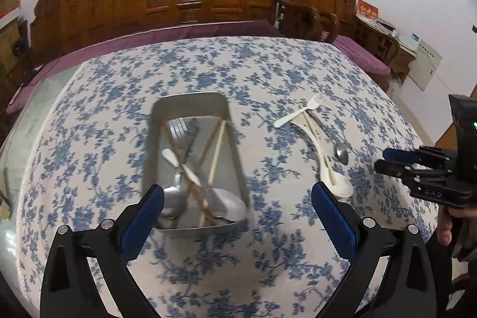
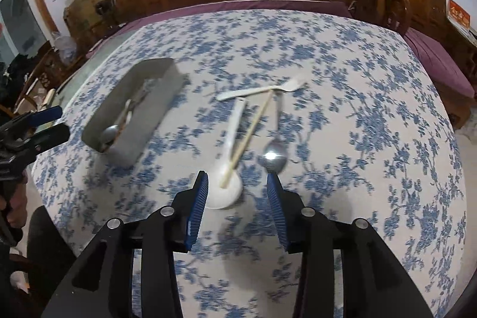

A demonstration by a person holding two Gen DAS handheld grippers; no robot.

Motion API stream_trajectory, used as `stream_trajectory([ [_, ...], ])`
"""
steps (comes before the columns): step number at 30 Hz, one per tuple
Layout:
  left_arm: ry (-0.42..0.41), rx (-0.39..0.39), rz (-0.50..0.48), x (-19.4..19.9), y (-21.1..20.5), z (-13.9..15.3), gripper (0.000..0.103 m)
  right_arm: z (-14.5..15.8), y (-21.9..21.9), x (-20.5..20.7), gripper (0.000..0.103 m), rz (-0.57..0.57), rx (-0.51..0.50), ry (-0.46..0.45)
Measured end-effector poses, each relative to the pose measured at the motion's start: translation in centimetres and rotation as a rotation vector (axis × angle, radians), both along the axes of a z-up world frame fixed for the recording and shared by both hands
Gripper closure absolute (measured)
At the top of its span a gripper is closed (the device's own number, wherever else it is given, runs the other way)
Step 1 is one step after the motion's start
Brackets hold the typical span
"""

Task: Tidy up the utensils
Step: 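Move the right tool back to the table and grasp the light bamboo chopstick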

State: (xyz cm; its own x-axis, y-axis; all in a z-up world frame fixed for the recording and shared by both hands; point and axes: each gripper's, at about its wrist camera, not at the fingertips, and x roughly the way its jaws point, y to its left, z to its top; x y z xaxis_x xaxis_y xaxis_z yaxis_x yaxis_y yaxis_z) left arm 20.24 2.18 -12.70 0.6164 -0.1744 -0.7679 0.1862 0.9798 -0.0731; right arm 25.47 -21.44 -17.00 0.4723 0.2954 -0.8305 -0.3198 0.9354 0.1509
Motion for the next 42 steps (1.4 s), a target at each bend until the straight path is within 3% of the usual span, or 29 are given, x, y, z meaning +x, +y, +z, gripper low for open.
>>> stream_trajectory([
  [7,0.013,0.005,-0.038,0.2,-2.6,-0.8,0.008,-2.0,-0.9,2.6,0.06,-0.017,-0.013,0.038],
  [12,0.029,0.007,-0.053,0.3,-4.1,-1.6,0.008,-3.0,-0.1,3.9,0.06,-0.004,0.046,0.072],
  [19,0.054,0.01,-0.059,0.5,-4.9,-2.6,0.008,-5.6,1.5,6.6,0.08,-0.009,0.102,0.159],
  [26,0.076,0.011,-0.058,0.5,-5.4,-3.3,0.008,-7.4,2.3,7.7,0.091,-0.033,0.11,0.24],
  [32,0.096,0.016,-0.064,0.7,-6.3,-4.0,0.008,-7.4,1.7,7.5,0.097,-0.058,0.132,0.263],
  [42,0.122,0.017,-0.062,1.6,-8.3,-5.1,0.008,-3.3,-0.9,4.1,0.097,-0.054,0.107,0.148],
])
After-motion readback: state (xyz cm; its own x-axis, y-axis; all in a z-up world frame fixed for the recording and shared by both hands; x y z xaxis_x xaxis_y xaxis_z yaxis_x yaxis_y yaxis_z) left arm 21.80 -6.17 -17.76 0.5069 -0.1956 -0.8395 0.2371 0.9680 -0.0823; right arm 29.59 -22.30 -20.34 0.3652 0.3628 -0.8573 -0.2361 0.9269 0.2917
